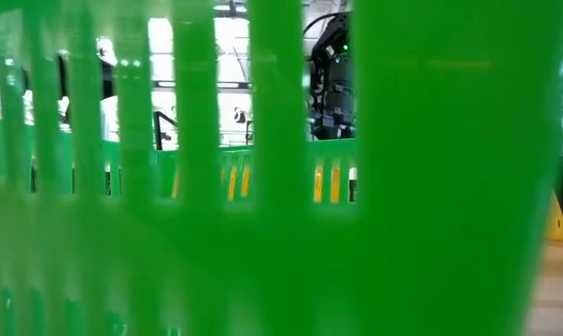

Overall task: Stack baskets on shelf by color
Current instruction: Stack the top green bin on top of the green bin

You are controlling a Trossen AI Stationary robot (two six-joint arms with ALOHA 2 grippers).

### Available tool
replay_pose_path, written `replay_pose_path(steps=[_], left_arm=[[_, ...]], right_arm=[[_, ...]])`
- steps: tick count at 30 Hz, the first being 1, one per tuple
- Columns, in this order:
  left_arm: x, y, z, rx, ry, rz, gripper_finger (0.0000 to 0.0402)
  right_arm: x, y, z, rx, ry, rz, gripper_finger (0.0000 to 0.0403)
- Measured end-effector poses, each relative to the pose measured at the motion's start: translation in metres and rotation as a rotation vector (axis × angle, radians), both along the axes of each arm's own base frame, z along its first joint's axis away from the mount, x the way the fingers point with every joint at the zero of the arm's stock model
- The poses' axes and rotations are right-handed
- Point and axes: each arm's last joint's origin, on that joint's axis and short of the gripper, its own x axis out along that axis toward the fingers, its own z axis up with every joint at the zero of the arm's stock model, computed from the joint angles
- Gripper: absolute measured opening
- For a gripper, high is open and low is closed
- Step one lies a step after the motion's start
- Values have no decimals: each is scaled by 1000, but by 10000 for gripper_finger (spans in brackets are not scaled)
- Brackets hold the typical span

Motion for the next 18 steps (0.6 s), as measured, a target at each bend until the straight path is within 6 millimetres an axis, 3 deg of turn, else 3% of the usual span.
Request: replay_pose_path(steps=[4,12,18], left_arm=[[0,0,0,0,0,0,0],[0,0,0,45,15,4,0],[-1,0,3,126,73,6,0]], right_arm=[[1,-4,25,-60,-17,27,128],[-5,-3,97,-146,-111,115,141],[-26,28,151,-66,-290,246,139]])
